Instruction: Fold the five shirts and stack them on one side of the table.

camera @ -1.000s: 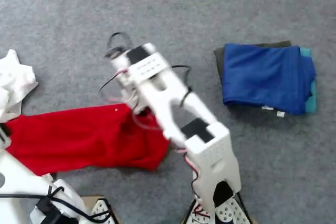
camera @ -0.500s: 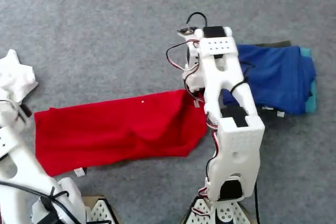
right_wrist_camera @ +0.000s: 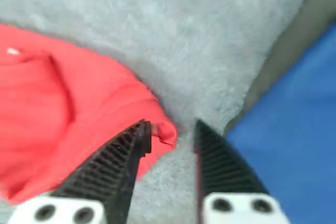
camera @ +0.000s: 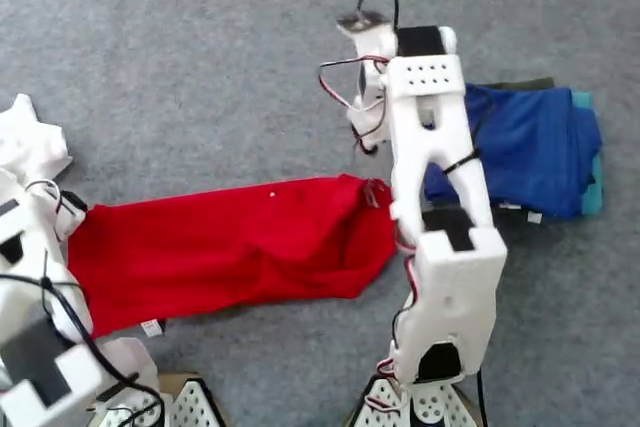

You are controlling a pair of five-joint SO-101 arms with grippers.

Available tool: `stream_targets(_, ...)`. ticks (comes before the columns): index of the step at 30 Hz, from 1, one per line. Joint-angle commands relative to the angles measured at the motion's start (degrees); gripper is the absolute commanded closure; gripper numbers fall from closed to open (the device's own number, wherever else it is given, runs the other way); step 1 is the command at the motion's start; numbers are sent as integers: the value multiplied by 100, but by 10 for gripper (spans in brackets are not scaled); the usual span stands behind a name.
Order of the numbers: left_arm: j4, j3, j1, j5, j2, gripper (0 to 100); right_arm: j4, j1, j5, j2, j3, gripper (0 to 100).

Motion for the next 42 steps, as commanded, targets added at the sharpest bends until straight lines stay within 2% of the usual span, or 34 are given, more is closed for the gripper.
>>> stream_targets(1,158,-646,-127,44,255,759,62,-949,62,-716,-31,983)
stream_targets(5,466,-866,-127,44,360,759,26,-2277,35,-796,593,923)
stream_targets(8,510,-919,-207,53,360,759,-132,-2884,26,-576,998,841)
stream_targets(12,527,-1033,-338,53,387,759,-167,-3156,26,31,1218,770)
stream_targets(20,510,-1059,-374,53,404,759,-132,-3675,-185,532,1130,770)
stream_targets(26,536,-1059,-382,53,396,759,-360,-3701,-211,822,1376,770)
stream_targets(31,545,-1059,-382,53,396,759,-563,-3437,-360,1226,1112,772)
stream_targets(33,545,-1059,-382,53,396,759,-615,-3279,-369,1297,927,812)
stream_targets(37,545,-1059,-382,44,396,759,-607,-2892,-404,1402,541,991)
stream_targets(39,545,-1059,-382,44,396,759,-580,-2681,-404,1429,347,962)
stream_targets(42,545,-1059,-382,44,396,759,-580,-2400,-387,1437,66,985)
